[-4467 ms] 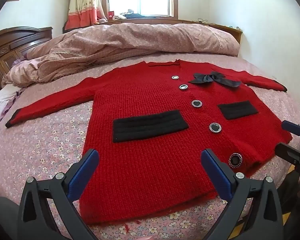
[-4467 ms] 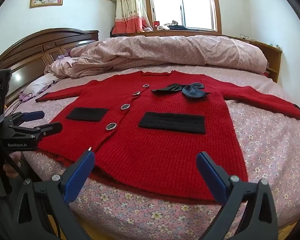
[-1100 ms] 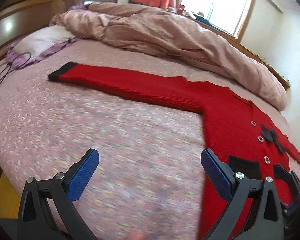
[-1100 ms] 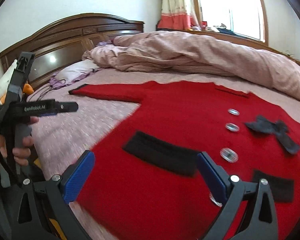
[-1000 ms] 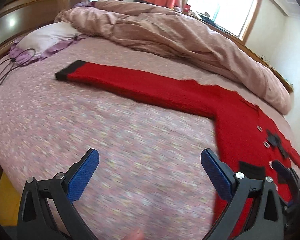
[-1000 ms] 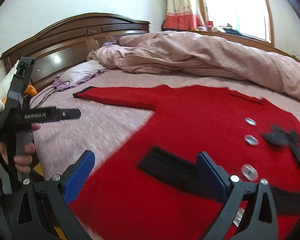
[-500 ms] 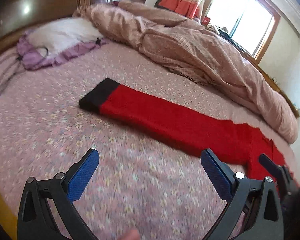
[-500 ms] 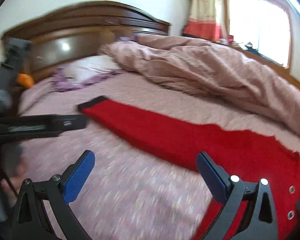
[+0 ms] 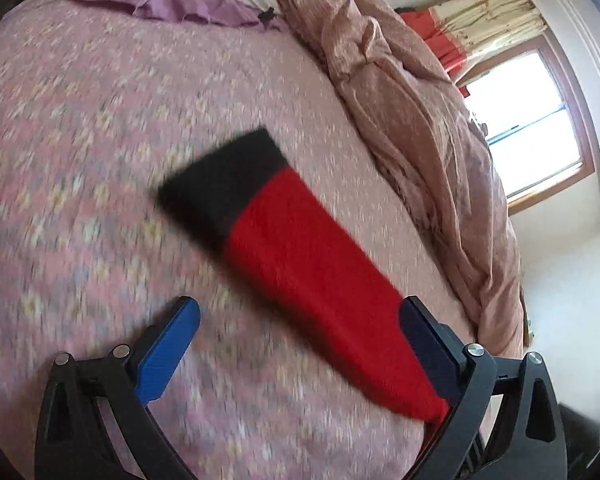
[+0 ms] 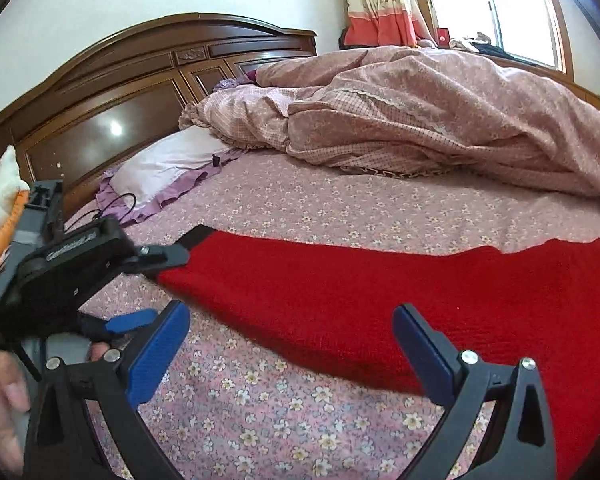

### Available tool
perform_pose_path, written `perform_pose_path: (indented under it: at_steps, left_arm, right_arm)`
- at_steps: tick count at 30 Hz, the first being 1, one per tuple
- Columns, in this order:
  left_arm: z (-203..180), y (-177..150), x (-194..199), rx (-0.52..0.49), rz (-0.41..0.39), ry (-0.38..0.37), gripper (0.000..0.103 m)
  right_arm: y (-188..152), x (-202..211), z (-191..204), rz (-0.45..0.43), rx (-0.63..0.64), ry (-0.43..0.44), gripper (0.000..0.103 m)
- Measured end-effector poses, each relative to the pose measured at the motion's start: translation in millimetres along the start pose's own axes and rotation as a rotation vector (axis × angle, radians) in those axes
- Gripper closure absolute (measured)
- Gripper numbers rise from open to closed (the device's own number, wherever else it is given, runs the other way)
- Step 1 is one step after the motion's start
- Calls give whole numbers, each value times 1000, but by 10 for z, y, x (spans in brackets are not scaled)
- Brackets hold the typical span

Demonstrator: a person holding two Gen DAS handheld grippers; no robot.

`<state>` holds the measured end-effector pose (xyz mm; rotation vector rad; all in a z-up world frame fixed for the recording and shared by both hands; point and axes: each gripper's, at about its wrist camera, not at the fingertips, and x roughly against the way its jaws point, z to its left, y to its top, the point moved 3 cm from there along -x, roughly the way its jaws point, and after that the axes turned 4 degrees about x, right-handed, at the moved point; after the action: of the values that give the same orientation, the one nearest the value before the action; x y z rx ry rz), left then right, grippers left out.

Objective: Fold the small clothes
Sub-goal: 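Grasp the black cuff of one sleeve with the left gripper, then fold the held sleeve across the cardigan front with the left gripper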

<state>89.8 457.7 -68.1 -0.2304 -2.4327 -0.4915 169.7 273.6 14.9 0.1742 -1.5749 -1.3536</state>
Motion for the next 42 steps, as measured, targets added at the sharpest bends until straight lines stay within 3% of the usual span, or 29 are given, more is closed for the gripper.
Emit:
perform_pose_path:
  at_steps: [4, 7, 9, 10, 11, 15, 19, 26, 32, 36, 42]
  left_arm:
    - [77, 258, -62, 34, -54, -30, 7]
    - [59, 379, -124, 9, -101, -5, 9]
    - [42, 416, -161, -37, -131, 45, 31]
    - [65, 439, -205, -60, -137, 97, 73]
    - [124, 445, -230, -76, -138, 166, 100]
    - [93, 460, -239, -141, -175, 161, 101]
    - [-188, 469, -151, -198, -223, 132, 101]
    - [-1099, 195, -18, -256, -232, -77, 101]
    - [-2095, -428, -208, -448, -206, -160, 101]
    - [-2799, -1054, -348, -577, -142, -212, 101]
    - [-3576, -2065, -642, -669, -78, -317, 101]
  right_arm:
    - [-19, -26, -76, 4, 1, 2, 0]
    - [-16, -40, -122, 4, 11, -6, 0]
    - [-4, -25, -148, 5, 8, -15, 0]
    - [7, -10, -176, 4, -1, -16, 0]
    - [13, 6, -194, 3, -9, -13, 0]
    - [33, 106, -263, -2, 19, -22, 0]
    - [76, 226, -378, -21, 60, -71, 0]
    - [128, 447, -955, -46, -78, -113, 0]
    - [93, 815, -1638, -50, -125, -205, 0]
    - [46, 1199, -2187, -70, -156, -269, 0]
    - [-219, 2011, -3190, -74, -216, -374, 0]
